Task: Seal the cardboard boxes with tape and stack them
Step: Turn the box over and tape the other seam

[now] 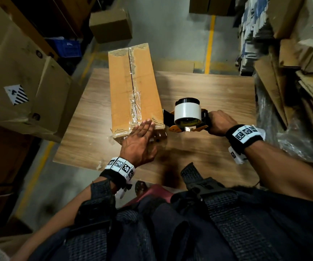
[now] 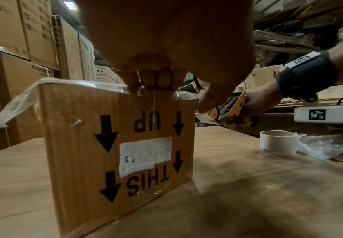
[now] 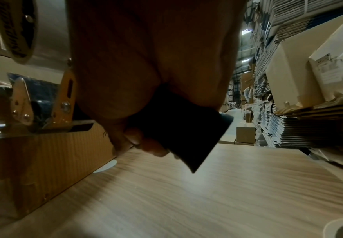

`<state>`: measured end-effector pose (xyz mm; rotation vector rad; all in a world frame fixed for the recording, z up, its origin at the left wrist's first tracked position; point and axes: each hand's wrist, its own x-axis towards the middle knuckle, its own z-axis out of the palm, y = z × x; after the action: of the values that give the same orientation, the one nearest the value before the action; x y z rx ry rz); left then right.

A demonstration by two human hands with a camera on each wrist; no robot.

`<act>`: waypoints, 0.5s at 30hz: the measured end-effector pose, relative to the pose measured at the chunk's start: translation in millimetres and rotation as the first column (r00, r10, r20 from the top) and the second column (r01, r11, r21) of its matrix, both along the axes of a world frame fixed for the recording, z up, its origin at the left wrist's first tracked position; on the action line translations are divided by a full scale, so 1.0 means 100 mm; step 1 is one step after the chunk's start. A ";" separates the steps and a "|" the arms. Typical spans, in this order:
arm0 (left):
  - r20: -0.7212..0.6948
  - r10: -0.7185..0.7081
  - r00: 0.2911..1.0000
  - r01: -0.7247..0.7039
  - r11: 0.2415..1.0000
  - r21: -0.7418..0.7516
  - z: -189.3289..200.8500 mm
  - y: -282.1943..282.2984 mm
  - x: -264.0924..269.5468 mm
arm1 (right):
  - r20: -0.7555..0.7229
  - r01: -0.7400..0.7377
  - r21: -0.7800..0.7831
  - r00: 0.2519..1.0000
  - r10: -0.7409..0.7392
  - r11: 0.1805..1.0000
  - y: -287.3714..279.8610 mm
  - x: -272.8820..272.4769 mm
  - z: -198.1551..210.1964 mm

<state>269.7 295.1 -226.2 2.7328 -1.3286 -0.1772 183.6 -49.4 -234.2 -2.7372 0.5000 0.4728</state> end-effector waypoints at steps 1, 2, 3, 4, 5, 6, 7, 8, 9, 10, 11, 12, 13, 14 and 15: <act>-0.005 0.001 1.000 -0.001 1.000 0.013 0.01 0.00 0.00 | -0.004 0.003 0.001 1.000 -0.003 1.000 0.01 0.00 0.01; -0.012 0.002 1.000 -0.002 1.000 0.024 0.02 0.00 0.00 | -0.008 0.005 0.007 1.000 -0.004 1.000 0.01 -0.01 0.02; -0.012 0.003 1.000 -0.002 1.000 0.025 0.02 -0.01 0.00 | -0.015 0.010 0.020 1.000 -0.009 1.000 0.00 -0.02 0.02; -0.007 0.003 1.000 -0.003 1.000 0.023 0.02 -0.01 -0.01 | -0.021 0.018 0.031 1.000 -0.018 0.999 -0.02 -0.04 0.03; -0.001 0.006 1.000 -0.006 1.000 0.022 0.02 -0.01 -0.02 | -0.026 0.030 0.048 0.999 -0.029 0.998 -0.04 -0.07 0.04; 0.000 0.010 1.000 -0.010 1.000 0.020 0.02 -0.02 -0.02 | -0.023 0.038 0.074 0.999 -0.036 0.997 -0.06 -0.10 0.04; -0.001 0.012 1.000 -0.012 1.000 0.021 0.02 -0.02 -0.01 | -0.013 0.039 0.106 0.999 -0.037 0.994 -0.08 -0.13 0.03; -0.002 0.013 1.000 -0.013 1.000 0.024 0.02 -0.02 -0.02 | -0.007 0.037 0.130 0.999 -0.036 0.991 -0.08 -0.16 0.03; -0.001 0.014 1.000 -0.014 1.000 0.027 0.03 -0.02 -0.02 | -0.009 0.035 0.138 0.999 -0.034 0.990 -0.06 -0.18 0.03; 0.001 0.015 1.000 -0.015 0.999 0.030 0.03 -0.02 -0.02 | -0.019 0.035 0.131 0.999 -0.033 0.991 -0.04 -0.18 0.03; -0.005 0.014 1.000 -0.014 0.999 0.033 0.04 -0.03 -0.02 | -0.033 0.037 0.120 0.999 -0.033 0.992 -0.02 -0.17 0.02; -0.012 0.012 1.000 -0.012 0.999 0.033 0.04 -0.03 -0.02 | -0.043 0.045 0.110 0.998 -0.040 0.993 -0.01 -0.15 0.01; -0.012 0.011 1.000 -0.011 1.000 0.027 0.04 -0.02 -0.02 | -0.045 0.059 0.098 0.997 -0.055 0.993 0.01 -0.13 0.01; -0.008 0.012 1.000 -0.011 1.000 0.021 0.04 -0.02 -0.02 | -0.044 0.071 0.082 0.997 -0.068 0.994 0.02 -0.10 0.01; -0.014 0.015 1.000 -0.015 1.000 0.022 0.04 -0.02 -0.01 | -0.046 0.073 0.067 0.997 -0.070 0.995 0.01 -0.08 0.01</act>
<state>268.4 292.6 -222.1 2.7533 -1.3105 -0.2101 176.0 -47.9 -233.3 -2.6392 0.5792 0.5224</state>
